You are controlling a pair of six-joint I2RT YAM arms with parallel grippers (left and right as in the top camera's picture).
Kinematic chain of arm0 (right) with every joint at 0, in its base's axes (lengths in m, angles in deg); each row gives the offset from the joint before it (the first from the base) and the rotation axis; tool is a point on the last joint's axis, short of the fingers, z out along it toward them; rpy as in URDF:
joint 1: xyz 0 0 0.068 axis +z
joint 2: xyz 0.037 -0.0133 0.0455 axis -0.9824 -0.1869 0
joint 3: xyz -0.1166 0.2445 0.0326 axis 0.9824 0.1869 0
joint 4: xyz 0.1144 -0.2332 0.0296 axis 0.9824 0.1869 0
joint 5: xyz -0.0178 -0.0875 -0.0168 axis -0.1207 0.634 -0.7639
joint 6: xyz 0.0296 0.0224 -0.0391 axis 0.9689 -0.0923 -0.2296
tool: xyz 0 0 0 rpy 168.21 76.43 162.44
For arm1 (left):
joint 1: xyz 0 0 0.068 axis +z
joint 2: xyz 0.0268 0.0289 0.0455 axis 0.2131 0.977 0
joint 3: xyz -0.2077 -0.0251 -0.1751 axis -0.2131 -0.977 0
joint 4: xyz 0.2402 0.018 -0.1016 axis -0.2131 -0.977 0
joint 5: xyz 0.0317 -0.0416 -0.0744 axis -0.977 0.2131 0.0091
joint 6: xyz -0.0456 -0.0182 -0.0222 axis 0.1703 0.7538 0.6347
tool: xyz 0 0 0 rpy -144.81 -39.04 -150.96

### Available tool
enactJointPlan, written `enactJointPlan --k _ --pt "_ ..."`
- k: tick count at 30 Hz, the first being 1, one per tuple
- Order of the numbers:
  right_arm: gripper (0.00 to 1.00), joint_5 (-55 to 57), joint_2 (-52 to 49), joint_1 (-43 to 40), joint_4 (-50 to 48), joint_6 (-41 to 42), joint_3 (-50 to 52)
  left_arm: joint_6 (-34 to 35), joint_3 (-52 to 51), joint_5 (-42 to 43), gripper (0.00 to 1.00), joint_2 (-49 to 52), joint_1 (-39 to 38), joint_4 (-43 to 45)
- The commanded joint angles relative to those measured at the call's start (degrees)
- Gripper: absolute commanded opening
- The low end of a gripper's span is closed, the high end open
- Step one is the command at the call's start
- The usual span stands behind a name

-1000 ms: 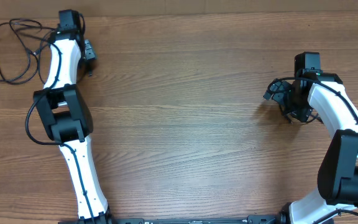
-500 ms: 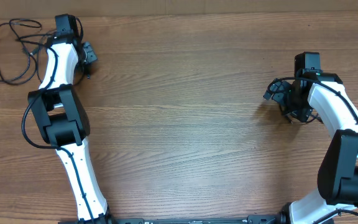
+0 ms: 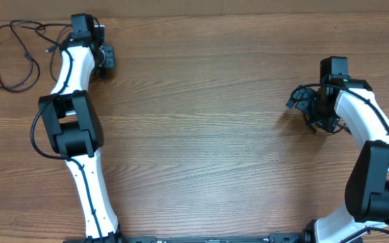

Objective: Untangle cables

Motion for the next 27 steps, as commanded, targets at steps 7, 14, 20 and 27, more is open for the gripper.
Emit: enactJointPlan --k 7,14,20,27 --pt "1.0 -0.07 0.13 0.22 -0.26 0.04 0.5 5.84 -1.44 -5.29 0.18 2.08 -2.58 -3.21" --pt "1.0 -0.07 0.13 0.22 -0.28 0.04 0.5 9.4 0.39 -5.51 0.99 -2.78 -1.75 -7.87" --pt "1.0 -0.07 0.13 0.22 -0.26 0.04 0.5 13.14 0.55 3.72 1.0 -12.07 -2.86 -7.61" --pt "1.0 -0.07 0.13 0.22 -0.26 0.04 0.5 13.42 0.55 14.82 1.0 -18.71 -7.23 -7.82"
